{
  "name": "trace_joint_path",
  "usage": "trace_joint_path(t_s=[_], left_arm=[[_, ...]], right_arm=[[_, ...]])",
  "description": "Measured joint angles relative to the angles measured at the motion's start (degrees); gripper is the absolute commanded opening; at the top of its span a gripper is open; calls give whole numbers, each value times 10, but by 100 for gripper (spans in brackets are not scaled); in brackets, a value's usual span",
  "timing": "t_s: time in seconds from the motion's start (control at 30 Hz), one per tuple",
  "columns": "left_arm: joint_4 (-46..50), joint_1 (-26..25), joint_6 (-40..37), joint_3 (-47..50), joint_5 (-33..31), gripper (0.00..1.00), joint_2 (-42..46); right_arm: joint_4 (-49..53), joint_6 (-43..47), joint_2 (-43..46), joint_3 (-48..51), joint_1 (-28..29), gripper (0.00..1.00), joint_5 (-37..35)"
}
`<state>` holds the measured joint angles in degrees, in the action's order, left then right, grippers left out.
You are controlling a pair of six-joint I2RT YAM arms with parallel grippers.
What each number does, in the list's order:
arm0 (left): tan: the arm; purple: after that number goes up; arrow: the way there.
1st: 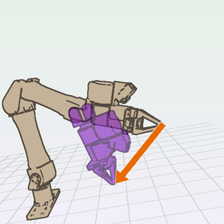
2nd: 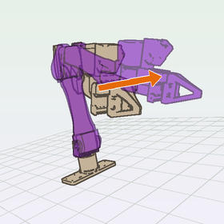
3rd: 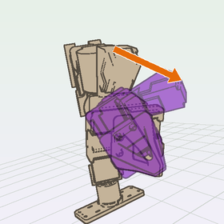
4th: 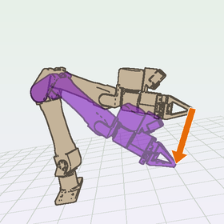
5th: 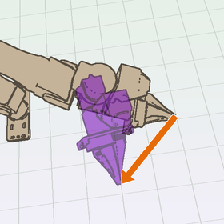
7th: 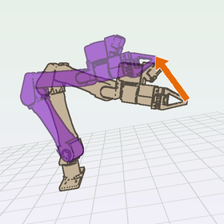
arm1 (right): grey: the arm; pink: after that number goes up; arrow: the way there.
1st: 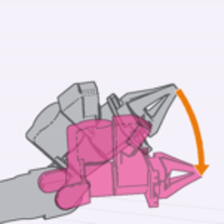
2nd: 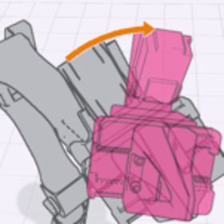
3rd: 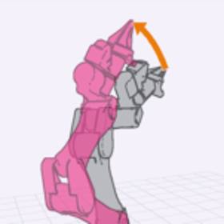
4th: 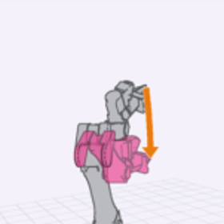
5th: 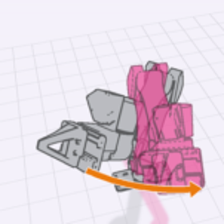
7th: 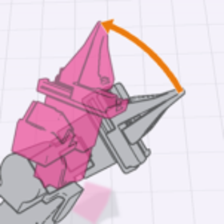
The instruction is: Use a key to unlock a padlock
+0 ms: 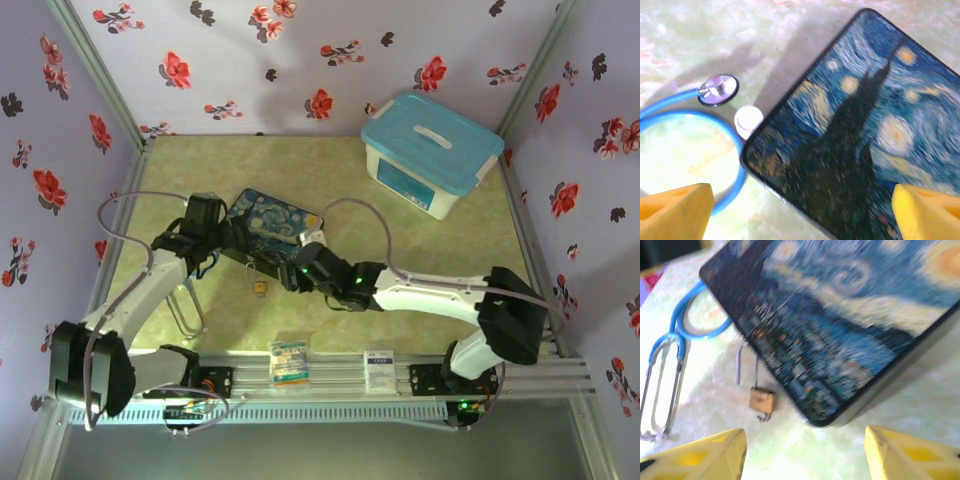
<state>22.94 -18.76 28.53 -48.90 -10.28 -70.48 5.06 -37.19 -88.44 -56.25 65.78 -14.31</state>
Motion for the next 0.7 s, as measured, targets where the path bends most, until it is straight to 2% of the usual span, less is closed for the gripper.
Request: trace_joint_path(t_s=[0.13,0.43,0.7], left_arm=[[-39,21,-33,-29,21,90,-63],[-101,54,-63,-49,70,85,-144],[-135,56,-64,-38,117,74,-159]], right_arm=[[-18,-21,-62,-16,27,62,12],[-84,-55,-174,-43,29,63,50],[-98,-66,-180,-37,-3,63,34]])
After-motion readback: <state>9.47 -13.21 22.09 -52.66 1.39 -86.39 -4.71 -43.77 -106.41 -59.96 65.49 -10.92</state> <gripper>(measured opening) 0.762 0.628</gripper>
